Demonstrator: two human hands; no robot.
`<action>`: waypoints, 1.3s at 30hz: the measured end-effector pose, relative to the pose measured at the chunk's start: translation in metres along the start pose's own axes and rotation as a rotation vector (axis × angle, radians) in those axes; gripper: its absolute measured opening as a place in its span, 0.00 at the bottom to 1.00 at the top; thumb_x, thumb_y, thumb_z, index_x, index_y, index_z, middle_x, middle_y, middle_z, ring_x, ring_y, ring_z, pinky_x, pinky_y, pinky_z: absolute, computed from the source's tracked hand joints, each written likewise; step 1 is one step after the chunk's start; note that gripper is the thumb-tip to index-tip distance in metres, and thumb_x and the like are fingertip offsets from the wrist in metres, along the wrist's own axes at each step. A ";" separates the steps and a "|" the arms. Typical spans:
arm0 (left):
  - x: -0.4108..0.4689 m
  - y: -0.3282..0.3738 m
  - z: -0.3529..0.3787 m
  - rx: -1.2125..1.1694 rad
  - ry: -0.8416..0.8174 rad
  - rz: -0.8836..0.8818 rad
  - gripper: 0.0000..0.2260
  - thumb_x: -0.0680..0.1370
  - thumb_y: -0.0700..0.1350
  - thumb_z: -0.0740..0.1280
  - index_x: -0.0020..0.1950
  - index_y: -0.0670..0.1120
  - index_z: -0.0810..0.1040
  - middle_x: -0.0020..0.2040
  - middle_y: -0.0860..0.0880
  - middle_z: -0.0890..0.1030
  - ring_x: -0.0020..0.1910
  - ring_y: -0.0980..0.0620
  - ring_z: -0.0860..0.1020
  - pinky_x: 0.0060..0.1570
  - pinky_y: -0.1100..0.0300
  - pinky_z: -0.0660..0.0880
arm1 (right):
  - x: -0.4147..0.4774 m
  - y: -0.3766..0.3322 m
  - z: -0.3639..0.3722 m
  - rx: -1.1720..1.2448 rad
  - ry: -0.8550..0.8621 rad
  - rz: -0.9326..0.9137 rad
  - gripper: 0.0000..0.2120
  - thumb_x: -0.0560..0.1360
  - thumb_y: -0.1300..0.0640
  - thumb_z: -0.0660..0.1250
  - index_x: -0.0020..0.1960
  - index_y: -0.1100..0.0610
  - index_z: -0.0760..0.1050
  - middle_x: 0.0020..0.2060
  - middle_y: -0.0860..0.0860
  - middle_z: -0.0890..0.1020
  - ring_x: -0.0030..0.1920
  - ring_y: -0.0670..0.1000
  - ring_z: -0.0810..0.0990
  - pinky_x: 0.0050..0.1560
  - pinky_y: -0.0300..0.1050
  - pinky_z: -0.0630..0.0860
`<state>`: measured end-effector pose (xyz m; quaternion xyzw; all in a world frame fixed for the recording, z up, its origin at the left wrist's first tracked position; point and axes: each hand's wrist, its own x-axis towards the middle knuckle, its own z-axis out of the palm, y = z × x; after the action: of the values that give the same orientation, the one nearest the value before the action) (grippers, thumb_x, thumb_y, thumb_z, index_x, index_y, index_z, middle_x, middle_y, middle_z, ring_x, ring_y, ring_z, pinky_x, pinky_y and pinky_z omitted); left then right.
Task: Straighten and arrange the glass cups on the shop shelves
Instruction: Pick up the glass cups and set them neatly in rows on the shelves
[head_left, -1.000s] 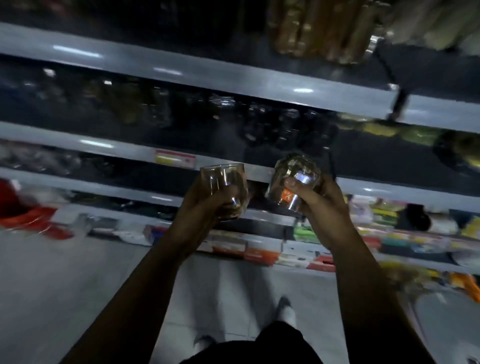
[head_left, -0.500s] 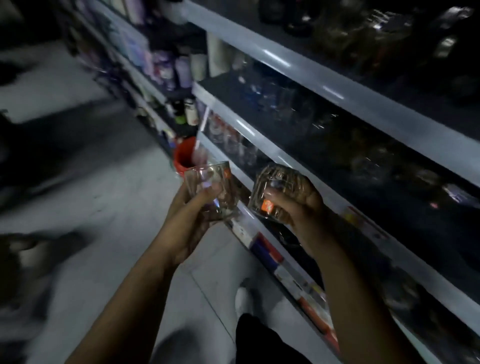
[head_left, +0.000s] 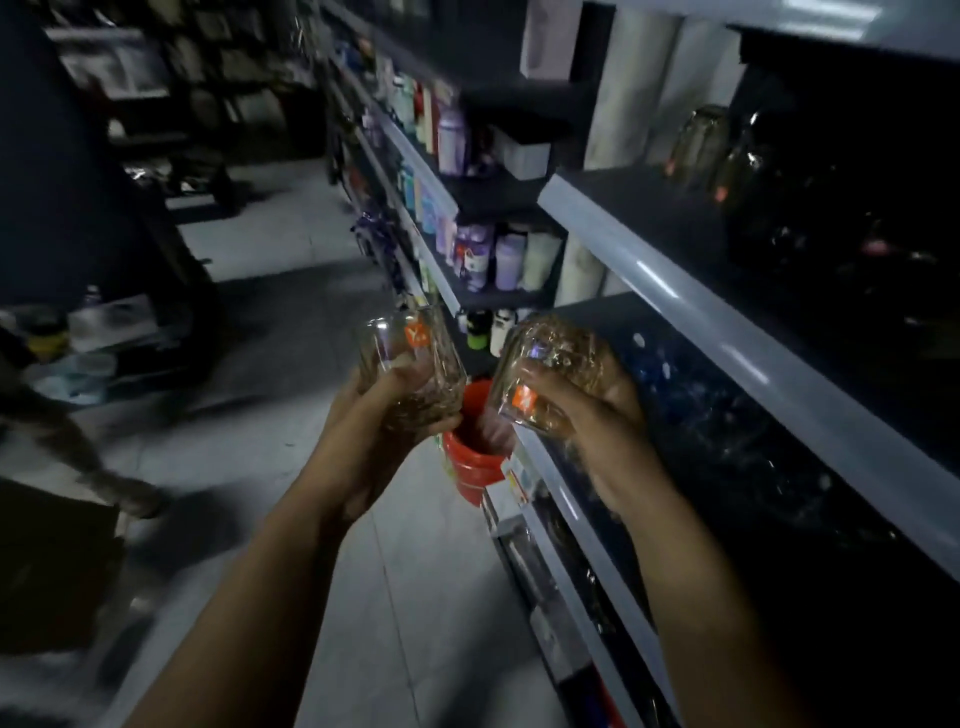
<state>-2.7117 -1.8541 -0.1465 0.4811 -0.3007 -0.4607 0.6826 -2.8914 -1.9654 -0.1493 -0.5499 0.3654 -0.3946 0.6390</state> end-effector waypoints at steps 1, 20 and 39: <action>0.015 0.007 -0.005 0.011 -0.009 0.017 0.21 0.78 0.46 0.68 0.70 0.45 0.73 0.62 0.42 0.82 0.60 0.42 0.82 0.52 0.52 0.81 | 0.012 -0.004 0.006 -0.012 0.005 -0.009 0.41 0.53 0.37 0.83 0.65 0.39 0.76 0.60 0.46 0.83 0.60 0.52 0.83 0.58 0.57 0.81; 0.350 0.098 0.026 0.230 -0.623 0.116 0.23 0.66 0.46 0.79 0.60 0.48 0.80 0.53 0.47 0.86 0.54 0.48 0.85 0.57 0.47 0.80 | 0.167 -0.105 0.057 -0.102 0.649 -0.360 0.26 0.64 0.57 0.79 0.59 0.49 0.75 0.47 0.42 0.87 0.49 0.42 0.85 0.43 0.39 0.82; 0.456 0.065 0.139 0.366 -0.972 0.215 0.29 0.65 0.32 0.80 0.64 0.41 0.78 0.50 0.49 0.87 0.50 0.54 0.85 0.46 0.65 0.80 | 0.231 -0.098 -0.018 -0.620 1.023 -0.314 0.40 0.59 0.45 0.84 0.66 0.42 0.69 0.63 0.48 0.78 0.60 0.46 0.80 0.64 0.51 0.78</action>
<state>-2.6287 -2.3183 -0.0512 0.2899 -0.7056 -0.4976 0.4128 -2.8201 -2.1899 -0.0623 -0.4985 0.6380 -0.5728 0.1278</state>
